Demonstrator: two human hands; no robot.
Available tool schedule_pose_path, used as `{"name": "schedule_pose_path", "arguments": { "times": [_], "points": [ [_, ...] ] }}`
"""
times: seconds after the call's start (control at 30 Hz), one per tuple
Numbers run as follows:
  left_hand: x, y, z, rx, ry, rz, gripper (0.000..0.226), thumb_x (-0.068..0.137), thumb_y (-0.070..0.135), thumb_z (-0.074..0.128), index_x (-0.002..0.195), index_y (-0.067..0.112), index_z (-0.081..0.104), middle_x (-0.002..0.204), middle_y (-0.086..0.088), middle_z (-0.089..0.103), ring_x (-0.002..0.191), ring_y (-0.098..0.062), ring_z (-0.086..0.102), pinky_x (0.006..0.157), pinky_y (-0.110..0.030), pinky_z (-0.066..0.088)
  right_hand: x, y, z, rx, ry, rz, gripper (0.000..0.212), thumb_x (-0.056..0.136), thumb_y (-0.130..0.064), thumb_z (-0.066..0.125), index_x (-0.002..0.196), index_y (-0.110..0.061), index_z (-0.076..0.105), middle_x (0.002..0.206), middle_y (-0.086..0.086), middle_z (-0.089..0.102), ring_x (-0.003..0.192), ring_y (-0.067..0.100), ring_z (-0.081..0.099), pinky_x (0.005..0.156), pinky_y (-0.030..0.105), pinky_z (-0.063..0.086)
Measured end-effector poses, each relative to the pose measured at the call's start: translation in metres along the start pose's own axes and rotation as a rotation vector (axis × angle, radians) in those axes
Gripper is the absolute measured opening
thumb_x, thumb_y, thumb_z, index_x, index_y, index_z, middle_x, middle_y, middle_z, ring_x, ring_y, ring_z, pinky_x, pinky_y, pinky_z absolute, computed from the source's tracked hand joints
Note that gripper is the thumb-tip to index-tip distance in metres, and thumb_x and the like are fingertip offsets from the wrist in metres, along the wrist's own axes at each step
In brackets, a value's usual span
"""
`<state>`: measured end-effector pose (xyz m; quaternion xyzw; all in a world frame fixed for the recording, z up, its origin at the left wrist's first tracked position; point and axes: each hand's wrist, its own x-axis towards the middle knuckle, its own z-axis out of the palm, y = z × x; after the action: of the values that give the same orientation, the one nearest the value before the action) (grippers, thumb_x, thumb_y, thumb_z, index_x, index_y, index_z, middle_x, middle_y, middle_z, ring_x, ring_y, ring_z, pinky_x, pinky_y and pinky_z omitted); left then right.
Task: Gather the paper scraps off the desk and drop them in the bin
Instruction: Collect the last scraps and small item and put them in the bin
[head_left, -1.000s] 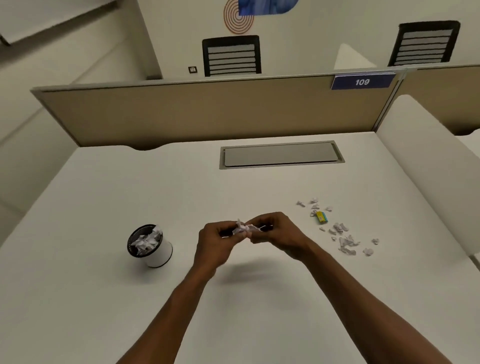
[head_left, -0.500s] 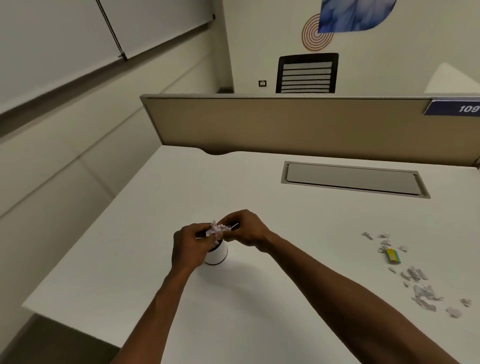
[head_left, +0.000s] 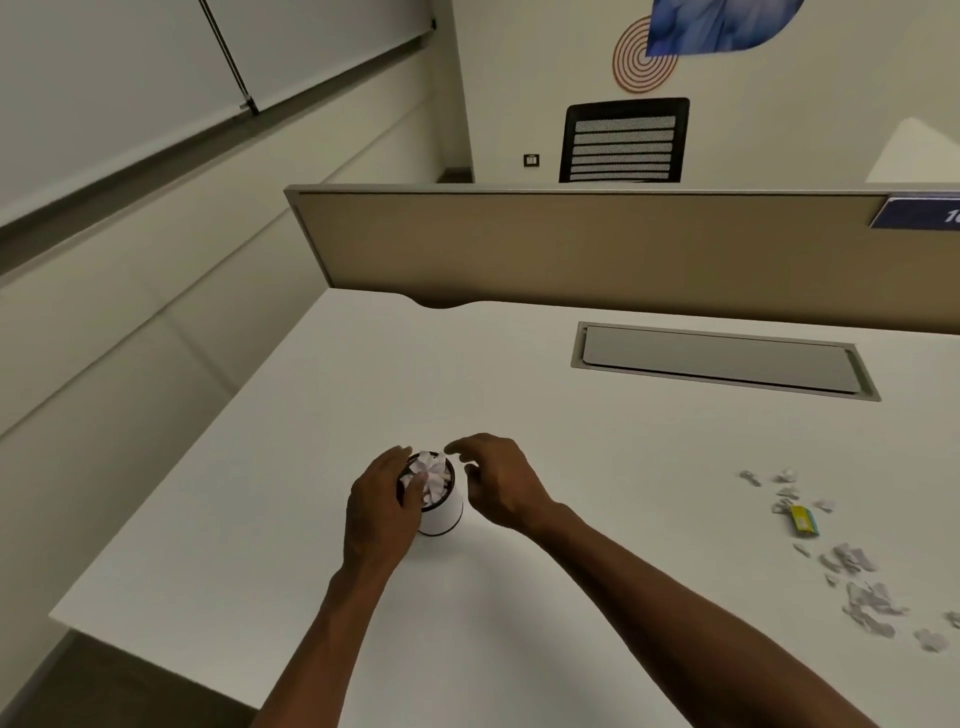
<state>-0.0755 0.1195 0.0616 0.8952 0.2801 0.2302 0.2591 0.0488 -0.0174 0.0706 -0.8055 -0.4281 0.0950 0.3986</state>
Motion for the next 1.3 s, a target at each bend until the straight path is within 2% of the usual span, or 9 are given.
{"name": "schedule_pose_path", "arguments": {
  "times": [0.07,0.17,0.4,0.6,0.7,0.8,0.9,1.07,1.3],
  "points": [
    [-0.009,0.0,0.007,-0.009,-0.087,0.066,0.044,0.099,0.026,0.058,0.14,0.015,0.054,0.149,-0.004,0.05,0.142,-0.02,0.042,0.11,-0.037,0.044,-0.022,0.012,-0.001,0.037,0.059,0.016,0.036,0.085,0.0,0.056,0.116,-0.013,0.07,0.113,0.007,0.072,0.095,0.019,0.071,0.083,0.033,0.058],
    [-0.017,-0.004,0.021,0.062,-0.244,0.156,0.051,0.103,0.033,0.045,0.152,0.019,0.037,0.161,0.002,0.031,0.151,-0.012,0.022,0.12,-0.031,0.028,-0.069,0.038,-0.001,0.095,0.108,0.119,0.028,0.088,-0.007,0.06,0.111,-0.017,0.072,0.112,0.001,0.073,0.09,0.011,0.07,0.076,0.031,0.059],
    [-0.017,-0.016,0.043,0.186,-0.266,0.146,0.05,0.102,0.031,0.048,0.148,0.013,0.042,0.156,-0.004,0.04,0.146,-0.024,0.034,0.117,-0.033,0.027,-0.17,0.09,-0.013,0.105,0.117,0.438,0.024,0.089,-0.013,0.066,0.107,-0.027,0.073,0.106,-0.013,0.073,0.088,-0.002,0.067,0.077,0.018,0.056],
    [-0.019,-0.014,0.041,0.21,-0.211,0.197,0.054,0.097,0.036,0.04,0.136,0.004,0.056,0.141,-0.013,0.057,0.138,-0.032,0.045,0.116,-0.046,0.037,-0.206,0.101,-0.03,0.152,0.249,0.522,0.024,0.086,-0.01,0.071,0.102,-0.029,0.075,0.098,-0.019,0.073,0.084,-0.004,0.068,0.072,0.013,0.054],
    [-0.017,-0.002,0.039,0.127,-0.068,0.192,0.048,0.095,0.035,0.048,0.13,0.003,0.06,0.133,-0.012,0.061,0.129,-0.029,0.052,0.11,-0.04,0.044,-0.215,0.104,-0.038,0.193,0.343,0.543,0.027,0.086,-0.009,0.072,0.099,-0.032,0.074,0.096,-0.018,0.074,0.084,-0.003,0.069,0.066,0.011,0.054],
    [-0.017,0.02,0.048,0.113,0.05,0.372,0.035,0.096,0.027,0.056,0.122,0.005,0.065,0.119,-0.008,0.067,0.114,-0.024,0.059,0.099,-0.033,0.049,-0.221,0.108,-0.043,0.209,0.397,0.564,0.025,0.086,-0.009,0.072,0.098,-0.032,0.074,0.095,-0.018,0.075,0.083,-0.002,0.07,0.065,0.013,0.054],
    [-0.013,0.049,0.074,0.091,-0.071,0.469,0.025,0.096,0.02,0.058,0.116,0.008,0.069,0.11,-0.007,0.069,0.105,-0.022,0.063,0.091,-0.032,0.053,-0.227,0.112,-0.049,0.211,0.403,0.576,0.025,0.087,-0.01,0.072,0.097,-0.033,0.074,0.095,-0.019,0.075,0.083,-0.002,0.07,0.065,0.012,0.054],
    [0.004,0.065,0.115,0.217,-0.395,0.273,0.032,0.098,0.012,0.052,0.128,0.005,0.062,0.128,-0.013,0.063,0.118,-0.031,0.058,0.098,-0.038,0.048,-0.243,0.109,-0.048,0.194,0.401,0.608,0.026,0.086,-0.012,0.073,0.096,-0.036,0.074,0.093,-0.02,0.074,0.082,-0.002,0.07,0.064,0.01,0.053],
    [0.018,0.053,0.133,0.282,-0.419,0.169,0.029,0.091,-0.003,0.041,0.106,0.003,0.065,0.11,-0.014,0.062,0.107,-0.029,0.056,0.087,-0.038,0.043,-0.253,0.108,-0.054,0.192,0.429,0.641,0.025,0.086,-0.012,0.072,0.093,-0.036,0.074,0.091,-0.019,0.074,0.081,-0.001,0.069,0.062,0.01,0.051]
  ]
}}
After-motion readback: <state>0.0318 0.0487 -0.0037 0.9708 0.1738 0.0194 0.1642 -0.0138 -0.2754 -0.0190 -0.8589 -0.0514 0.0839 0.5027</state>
